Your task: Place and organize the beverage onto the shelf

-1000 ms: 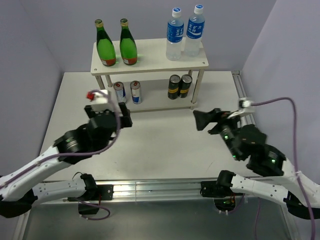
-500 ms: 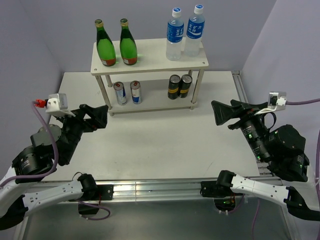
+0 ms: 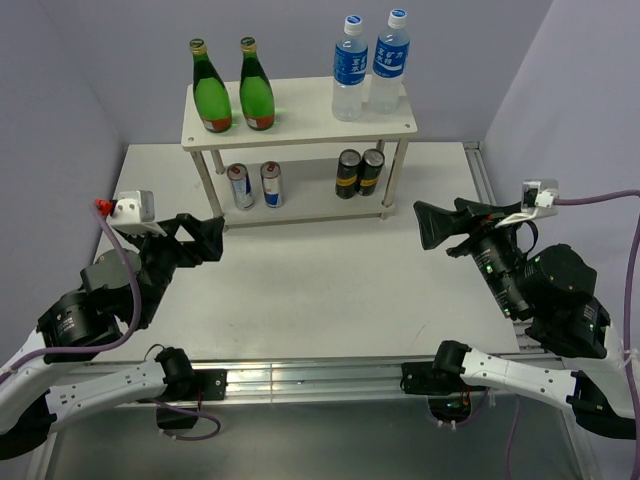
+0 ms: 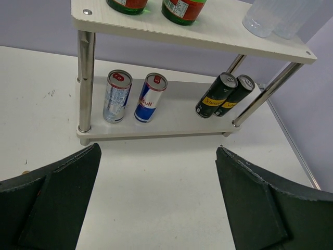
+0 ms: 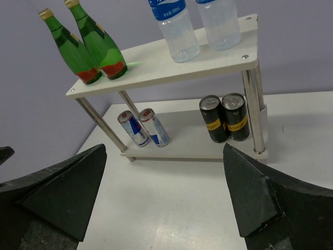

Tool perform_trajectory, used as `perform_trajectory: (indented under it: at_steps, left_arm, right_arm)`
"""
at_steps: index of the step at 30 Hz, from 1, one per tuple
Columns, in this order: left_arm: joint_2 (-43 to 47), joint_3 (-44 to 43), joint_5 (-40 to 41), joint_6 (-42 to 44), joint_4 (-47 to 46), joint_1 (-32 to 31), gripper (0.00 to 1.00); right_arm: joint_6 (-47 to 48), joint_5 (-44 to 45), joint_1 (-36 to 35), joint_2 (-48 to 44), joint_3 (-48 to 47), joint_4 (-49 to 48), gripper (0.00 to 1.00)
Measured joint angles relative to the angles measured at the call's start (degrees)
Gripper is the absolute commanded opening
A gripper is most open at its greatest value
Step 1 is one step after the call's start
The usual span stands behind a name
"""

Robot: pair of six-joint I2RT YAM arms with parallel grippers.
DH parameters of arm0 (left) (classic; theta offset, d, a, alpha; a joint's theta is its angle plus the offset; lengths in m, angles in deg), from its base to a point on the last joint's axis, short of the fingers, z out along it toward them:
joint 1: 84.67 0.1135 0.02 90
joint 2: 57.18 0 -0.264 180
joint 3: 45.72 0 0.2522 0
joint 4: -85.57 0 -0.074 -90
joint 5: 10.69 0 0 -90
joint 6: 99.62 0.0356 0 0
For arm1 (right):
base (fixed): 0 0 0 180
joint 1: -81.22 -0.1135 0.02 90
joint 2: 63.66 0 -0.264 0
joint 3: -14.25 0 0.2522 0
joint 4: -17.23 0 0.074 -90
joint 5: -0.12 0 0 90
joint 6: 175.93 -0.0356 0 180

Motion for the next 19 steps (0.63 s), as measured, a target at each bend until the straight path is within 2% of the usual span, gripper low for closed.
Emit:
perform_trajectory:
  at_steps: [19]
  left_arm:
    - [0.15, 1.46, 0.22, 0.42, -0.33, 0.0, 0.99]
  right_arm:
    - [1.05, 0.07, 0.0, -0.24, 3.15, -2.49, 1.0]
